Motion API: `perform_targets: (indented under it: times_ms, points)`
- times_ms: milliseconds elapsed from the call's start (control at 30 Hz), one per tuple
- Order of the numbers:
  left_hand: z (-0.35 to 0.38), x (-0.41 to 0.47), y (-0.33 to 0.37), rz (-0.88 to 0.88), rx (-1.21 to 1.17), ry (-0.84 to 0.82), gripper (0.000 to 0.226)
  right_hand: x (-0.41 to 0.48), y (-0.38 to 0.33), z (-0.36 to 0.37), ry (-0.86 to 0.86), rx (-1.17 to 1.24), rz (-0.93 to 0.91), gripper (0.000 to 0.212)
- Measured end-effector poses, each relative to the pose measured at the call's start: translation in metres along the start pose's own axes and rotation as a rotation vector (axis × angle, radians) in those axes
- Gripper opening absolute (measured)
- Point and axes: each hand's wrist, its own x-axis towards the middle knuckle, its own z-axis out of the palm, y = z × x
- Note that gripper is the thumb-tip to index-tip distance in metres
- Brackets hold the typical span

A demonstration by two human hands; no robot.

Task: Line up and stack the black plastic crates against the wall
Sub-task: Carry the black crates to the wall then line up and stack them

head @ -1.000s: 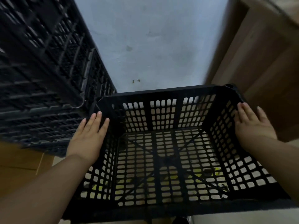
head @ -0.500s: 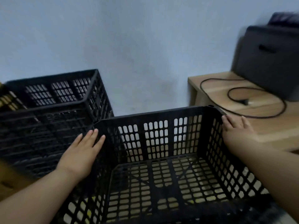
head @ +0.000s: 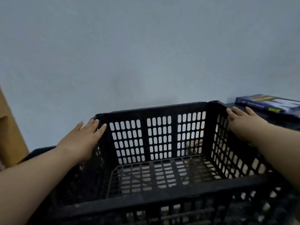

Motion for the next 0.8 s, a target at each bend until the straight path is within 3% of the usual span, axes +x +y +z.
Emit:
perform_targets:
  times_ms: [367, 800]
  points:
    - [-0.049, 0.084, -0.105, -0.149, 0.147, 0.046, 0.092, 0.123, -0.005, -0.12, 0.211, 0.049, 0.013, 0.055]
    - [0.05, 0.116, -0.3, -0.292, 0.176, -0.043, 0.101, 0.222, -0.199, -0.242, 0.268, 0.113, -0.168, 0.055]
